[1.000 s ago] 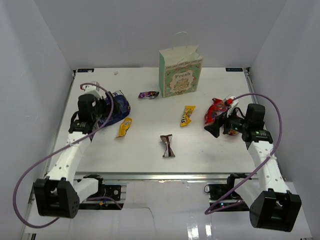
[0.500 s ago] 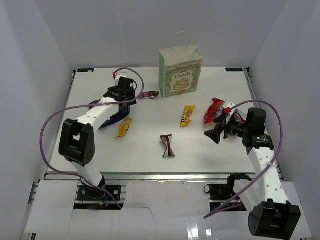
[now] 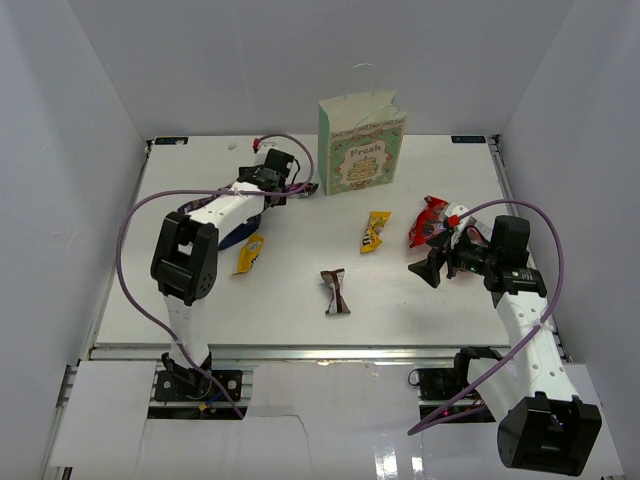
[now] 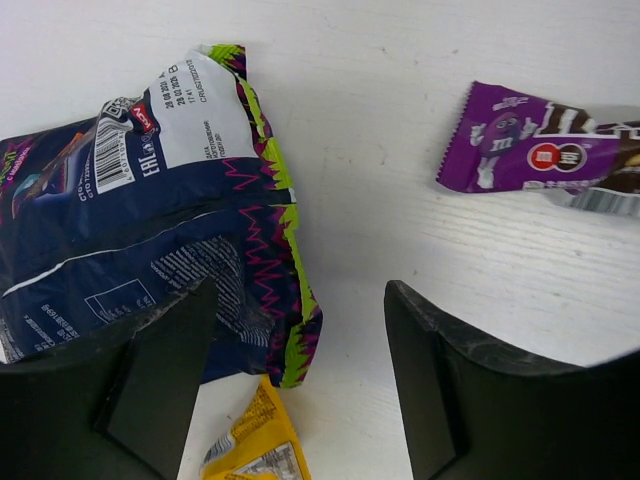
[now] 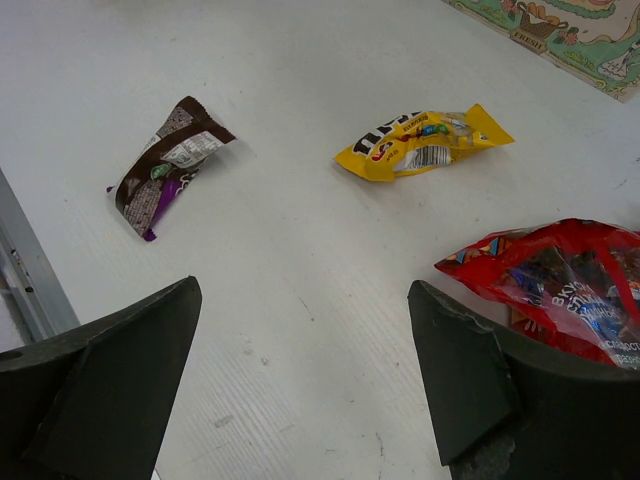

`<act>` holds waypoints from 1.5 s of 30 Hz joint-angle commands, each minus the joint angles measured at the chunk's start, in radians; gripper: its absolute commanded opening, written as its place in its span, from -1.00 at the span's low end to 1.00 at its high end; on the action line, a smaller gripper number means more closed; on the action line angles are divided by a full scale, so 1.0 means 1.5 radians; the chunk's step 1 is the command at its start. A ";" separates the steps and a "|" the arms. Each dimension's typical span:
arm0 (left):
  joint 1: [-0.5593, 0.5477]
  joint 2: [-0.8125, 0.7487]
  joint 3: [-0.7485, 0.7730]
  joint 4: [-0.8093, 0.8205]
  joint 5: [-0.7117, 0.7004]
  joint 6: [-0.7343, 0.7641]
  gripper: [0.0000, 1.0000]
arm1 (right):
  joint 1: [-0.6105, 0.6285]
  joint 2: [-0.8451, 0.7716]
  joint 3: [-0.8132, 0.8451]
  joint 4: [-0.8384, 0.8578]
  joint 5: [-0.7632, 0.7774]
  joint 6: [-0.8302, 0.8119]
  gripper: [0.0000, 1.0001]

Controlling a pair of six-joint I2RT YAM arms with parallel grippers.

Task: Place the snacks into the paper bag

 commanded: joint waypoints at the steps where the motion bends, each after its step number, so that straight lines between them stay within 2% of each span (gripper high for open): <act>1: 0.003 0.015 0.036 -0.010 -0.040 0.026 0.55 | 0.001 -0.002 -0.004 0.020 0.000 -0.006 0.80; 11: 0.003 0.083 0.053 -0.033 -0.067 0.038 0.50 | 0.001 -0.009 -0.004 0.021 0.003 -0.008 0.80; 14: 0.003 0.100 0.053 -0.038 -0.078 0.039 0.46 | 0.001 -0.012 -0.004 0.021 0.003 -0.008 0.80; 17: 0.003 0.110 0.052 -0.041 -0.085 0.044 0.33 | 0.000 -0.014 -0.005 0.021 0.003 -0.009 0.80; 20: 0.003 0.114 0.047 -0.040 -0.089 0.045 0.10 | 0.000 -0.016 -0.005 0.020 0.003 -0.008 0.80; 21: 0.003 0.114 0.045 -0.040 -0.090 0.046 -0.07 | -0.001 -0.016 -0.005 0.020 0.003 -0.009 0.80; 25: 0.003 0.104 0.039 -0.039 -0.096 0.052 -0.51 | -0.003 -0.020 -0.005 0.020 0.003 -0.008 0.80; 28: 0.003 0.084 0.034 -0.035 -0.084 0.064 -0.77 | -0.006 -0.023 -0.006 0.020 0.002 -0.008 0.80; 29: 0.003 0.077 0.035 -0.035 -0.067 0.074 -0.97 | -0.007 -0.023 -0.006 0.020 0.001 -0.008 0.80; 37: 0.004 -0.077 0.049 -0.032 0.055 0.089 -1.00 | -0.009 -0.027 -0.007 0.021 0.001 -0.006 0.80; 41: 0.009 -0.173 0.061 -0.005 0.154 0.066 -1.00 | -0.010 -0.029 -0.007 0.021 0.001 -0.005 0.80; 45: 0.024 -0.203 0.102 -0.001 0.228 0.017 -1.00 | -0.012 -0.028 -0.007 0.021 0.001 -0.005 0.80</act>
